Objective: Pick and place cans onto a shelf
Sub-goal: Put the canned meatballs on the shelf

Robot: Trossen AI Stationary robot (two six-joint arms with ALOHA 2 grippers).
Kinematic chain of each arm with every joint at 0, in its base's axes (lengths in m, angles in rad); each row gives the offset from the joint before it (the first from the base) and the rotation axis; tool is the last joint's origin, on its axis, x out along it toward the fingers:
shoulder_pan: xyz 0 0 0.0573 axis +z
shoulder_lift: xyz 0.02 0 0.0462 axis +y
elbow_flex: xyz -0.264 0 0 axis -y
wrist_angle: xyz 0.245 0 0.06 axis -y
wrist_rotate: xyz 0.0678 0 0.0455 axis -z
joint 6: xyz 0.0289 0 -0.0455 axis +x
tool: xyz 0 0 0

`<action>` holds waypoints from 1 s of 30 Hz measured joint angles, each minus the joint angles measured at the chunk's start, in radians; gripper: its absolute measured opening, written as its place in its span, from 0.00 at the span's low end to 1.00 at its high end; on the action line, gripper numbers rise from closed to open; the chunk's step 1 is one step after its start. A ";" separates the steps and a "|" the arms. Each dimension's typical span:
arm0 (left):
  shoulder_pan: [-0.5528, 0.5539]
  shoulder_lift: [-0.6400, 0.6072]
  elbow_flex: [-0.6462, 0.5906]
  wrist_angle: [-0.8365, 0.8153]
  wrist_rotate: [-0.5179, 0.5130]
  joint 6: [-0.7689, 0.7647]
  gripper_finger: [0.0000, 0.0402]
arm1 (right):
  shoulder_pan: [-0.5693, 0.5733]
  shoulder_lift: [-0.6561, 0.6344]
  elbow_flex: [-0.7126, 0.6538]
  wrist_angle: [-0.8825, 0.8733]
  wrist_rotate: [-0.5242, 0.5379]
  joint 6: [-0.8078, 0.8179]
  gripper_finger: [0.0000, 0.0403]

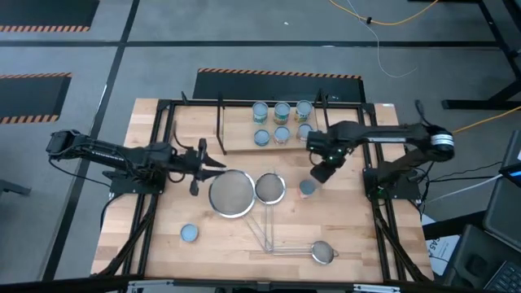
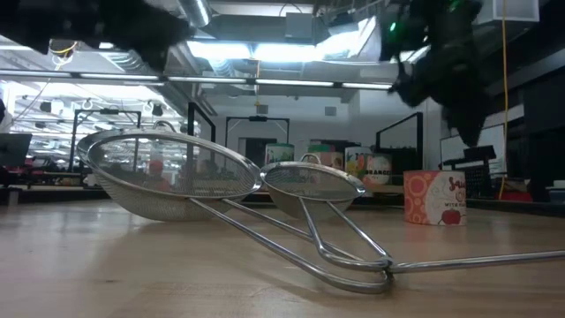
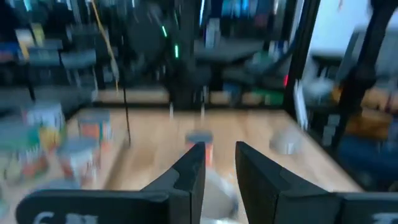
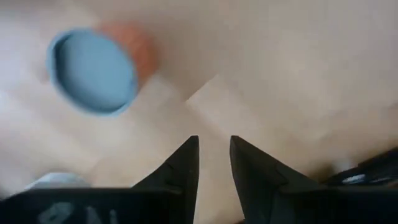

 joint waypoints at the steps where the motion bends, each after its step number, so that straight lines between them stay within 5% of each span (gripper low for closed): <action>1: 0.000 0.007 0.000 0.052 0.000 0.000 0.20 | 0.012 -0.024 -0.005 0.007 0.061 0.000 0.24; 7: 0.000 0.110 0.029 0.294 -0.010 0.010 0.20 | 0.070 -0.155 -0.146 0.086 0.299 0.046 0.24; 14: 0.009 0.332 0.218 0.284 -0.040 0.064 0.20 | 0.093 -0.225 -0.331 0.271 0.317 0.065 0.24; 30: 0.121 0.926 0.842 -0.112 0.148 0.051 0.20 | 0.093 -0.226 -0.555 0.769 0.317 -0.103 0.24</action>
